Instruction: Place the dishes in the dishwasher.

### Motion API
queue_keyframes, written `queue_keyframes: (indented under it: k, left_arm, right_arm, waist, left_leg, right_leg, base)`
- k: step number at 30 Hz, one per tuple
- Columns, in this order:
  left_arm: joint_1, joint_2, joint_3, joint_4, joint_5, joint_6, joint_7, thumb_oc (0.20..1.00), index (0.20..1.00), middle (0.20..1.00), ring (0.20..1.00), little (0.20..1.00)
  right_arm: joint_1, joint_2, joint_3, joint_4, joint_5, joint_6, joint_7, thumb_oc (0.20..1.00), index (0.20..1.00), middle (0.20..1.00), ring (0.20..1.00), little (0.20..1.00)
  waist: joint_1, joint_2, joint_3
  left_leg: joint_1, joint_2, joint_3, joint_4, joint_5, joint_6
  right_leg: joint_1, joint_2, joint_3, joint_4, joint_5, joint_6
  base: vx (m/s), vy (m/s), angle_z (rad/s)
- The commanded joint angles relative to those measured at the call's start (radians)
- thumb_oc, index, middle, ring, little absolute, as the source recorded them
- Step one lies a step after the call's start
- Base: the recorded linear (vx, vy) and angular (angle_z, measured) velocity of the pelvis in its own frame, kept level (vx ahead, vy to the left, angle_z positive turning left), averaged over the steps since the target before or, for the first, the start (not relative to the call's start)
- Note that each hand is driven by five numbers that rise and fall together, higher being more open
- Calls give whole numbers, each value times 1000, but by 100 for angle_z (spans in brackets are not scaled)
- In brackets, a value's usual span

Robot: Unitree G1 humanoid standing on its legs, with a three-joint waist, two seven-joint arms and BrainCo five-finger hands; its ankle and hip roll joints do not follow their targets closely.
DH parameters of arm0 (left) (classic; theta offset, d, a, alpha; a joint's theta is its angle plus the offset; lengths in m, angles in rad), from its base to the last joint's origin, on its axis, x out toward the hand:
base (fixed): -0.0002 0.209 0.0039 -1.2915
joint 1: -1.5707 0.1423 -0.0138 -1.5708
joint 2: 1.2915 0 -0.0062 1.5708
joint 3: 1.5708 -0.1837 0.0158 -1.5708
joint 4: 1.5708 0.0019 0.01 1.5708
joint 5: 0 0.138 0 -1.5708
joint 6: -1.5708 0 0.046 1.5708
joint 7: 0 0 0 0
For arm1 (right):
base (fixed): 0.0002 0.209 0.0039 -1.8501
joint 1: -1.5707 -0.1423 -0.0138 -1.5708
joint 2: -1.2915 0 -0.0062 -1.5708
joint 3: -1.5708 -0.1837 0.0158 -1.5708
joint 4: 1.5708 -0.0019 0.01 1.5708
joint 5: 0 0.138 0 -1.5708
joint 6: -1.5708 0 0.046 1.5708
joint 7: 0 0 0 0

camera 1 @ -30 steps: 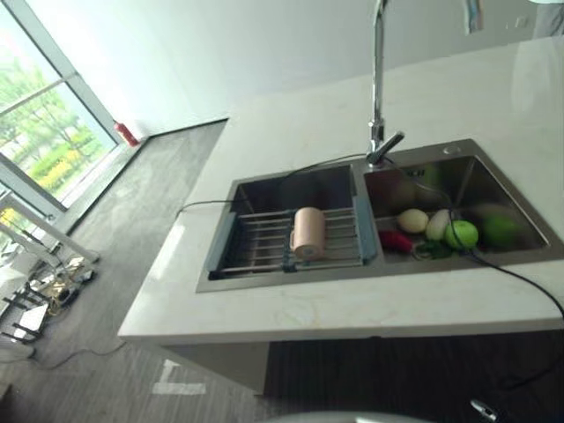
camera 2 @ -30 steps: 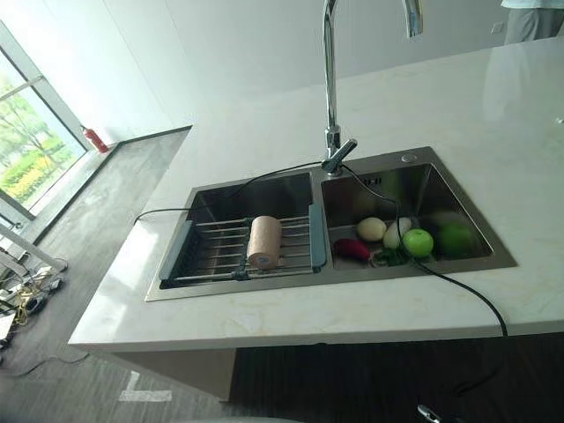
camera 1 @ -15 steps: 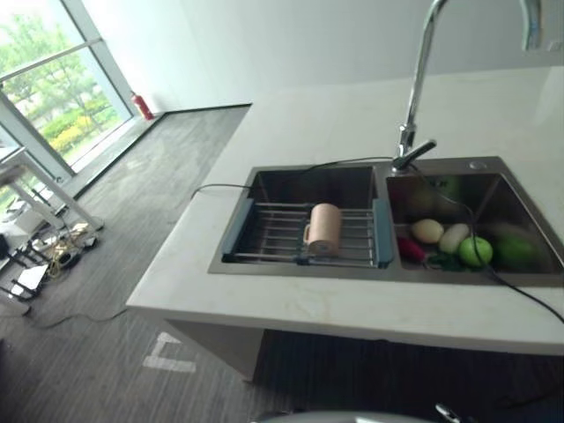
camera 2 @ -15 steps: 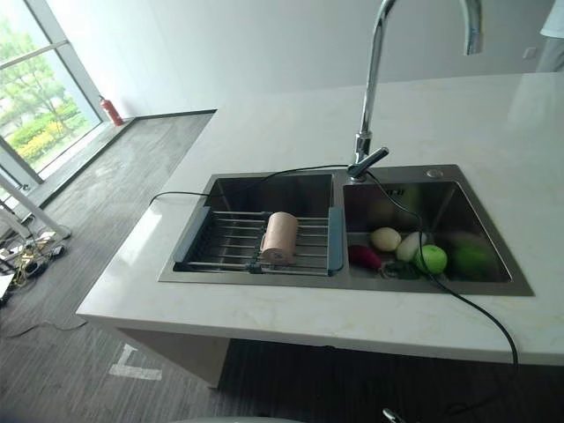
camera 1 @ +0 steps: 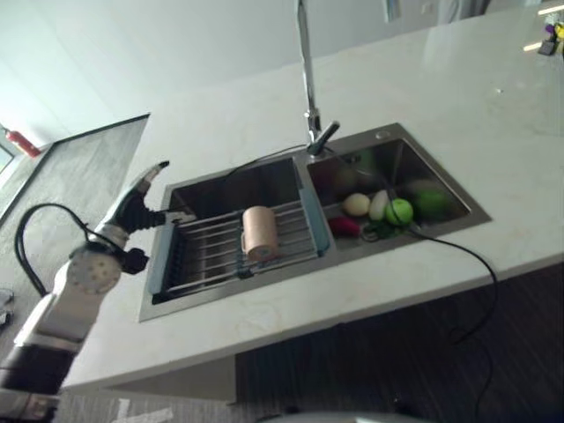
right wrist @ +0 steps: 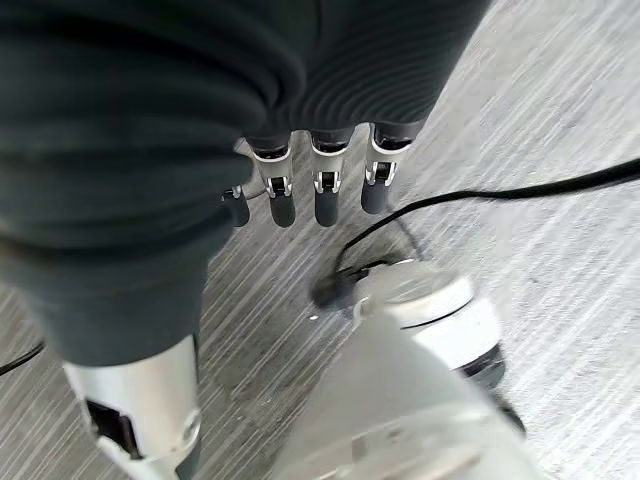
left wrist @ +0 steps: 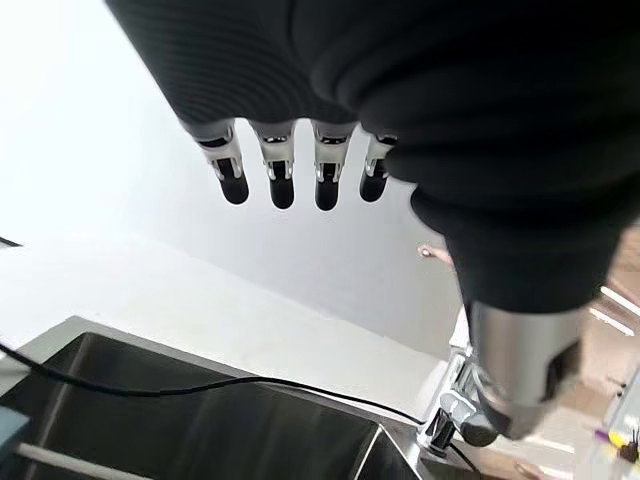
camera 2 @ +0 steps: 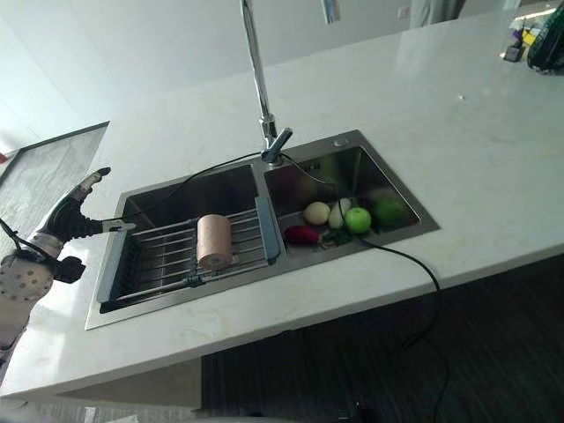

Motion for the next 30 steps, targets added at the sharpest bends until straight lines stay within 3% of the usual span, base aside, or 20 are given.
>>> queue_keyframes:
  k: [1, 3, 6, 7, 13, 15, 17, 22, 30]
  left_arm:
    - [-86, 37, 20, 19, -46, 104, -41, 1000, 1000, 1000, 1000, 1000]
    - [-109, -23, -22, 46, -89, 173, -60, 1000, 1000, 1000, 1000, 1000]
    - [-118, -41, -35, 51, -56, 166, -58, 1000, 1000, 1000, 1000, 1000]
    - [-140, -36, -58, 64, 5, 120, -71, 1000, 1000, 1000, 1000, 1000]
    - [-191, 45, -108, 50, 151, 29, -79, 1000, 1000, 1000, 1000, 1000]
    - [-255, 169, -185, 48, 330, -74, -58, 1000, 1000, 1000, 1000, 1000]
    - [-301, 261, -250, 52, 409, -132, 2, 1000, 1000, 1000, 1000, 1000]
    - [-370, 359, -349, 87, 507, -156, 115, 1000, 1000, 1000, 1000, 1000]
    - [-433, 337, -425, 107, 622, -194, 279, 1000, 1000, 1000, 1000, 1000]
  right_arm:
    - [-40, 19, -10, 3, -11, -42, 8, 1000, 1000, 1000, 1000, 1000]
    - [-46, 22, -6, -18, 3, -46, 9, 1000, 1000, 1000, 1000, 1000]
    - [-49, 22, -1, -32, 7, -43, 6, 1000, 1000, 1000, 1000, 1000]
    - [-54, 17, 9, -53, 10, -36, 4, 1000, 1000, 1000, 1000, 1000]
    - [-59, -8, 19, -73, 15, -23, -4, 1000, 1000, 1000, 1000, 1000]
    - [-64, -42, 22, -79, 22, -8, -3, 1000, 1000, 1000, 1000, 1000]
    - [-67, -65, 30, -86, 26, 8, -6, 1000, 1000, 1000, 1000, 1000]
    - [-55, -91, 24, -72, 19, 7, 17, 1000, 1000, 1000, 1000, 1000]
    - [-70, -123, 32, -91, 21, -6, 34, 1000, 1000, 1000, 1000, 1000]
  waist:
    - [13, -20, 16]
    - [9, -12, 23]
    - [7, -8, 25]
    - [2, -2, 27]
    - [-8, 12, 25]
    - [-17, 24, 22]
    - [-26, 30, 22]
    - [-40, 39, 25]
    - [-56, 46, 68]
  left_leg:
    - [13, -24, -22, 43, -96, 37]
    - [5, -28, -17, 53, -97, 40]
    - [2, -29, -15, 54, -97, 41]
    - [-1, -30, -10, 56, -96, 41]
    - [-3, -31, -2, 57, -92, 35]
    - [-4, -33, 4, 55, -88, 29]
    - [-3, -36, 10, 53, -88, 27]
    - [4, -47, 18, 42, -89, 27]
    - [-37, -62, 4, 44, -82, 28]
  right_leg:
    - [-38, -34, -92, 92, -12, 14]
    - [-45, -41, -99, 95, -8, 16]
    - [-48, -43, -101, 95, -7, 17]
    - [-52, -46, -101, 94, -5, 19]
    - [-55, -49, -101, 91, -1, 23]
    - [-58, -55, -102, 89, 4, 29]
    - [-60, -59, -100, 89, 8, 34]
    - [-64, -68, -94, 90, 16, 48]
    - [-120, -93, -60, 113, 27, 64]
  base:
    - [20, -20, -20]
    - [6, -10, -7]
    - [0, 0, 0]
    - [0, 0, 0]
    - [5, 5, 0]
    - [46, 44, -1]
    - [41, 45, -5]
    - [35, 42, -6]
    - [-34, 75, -13]
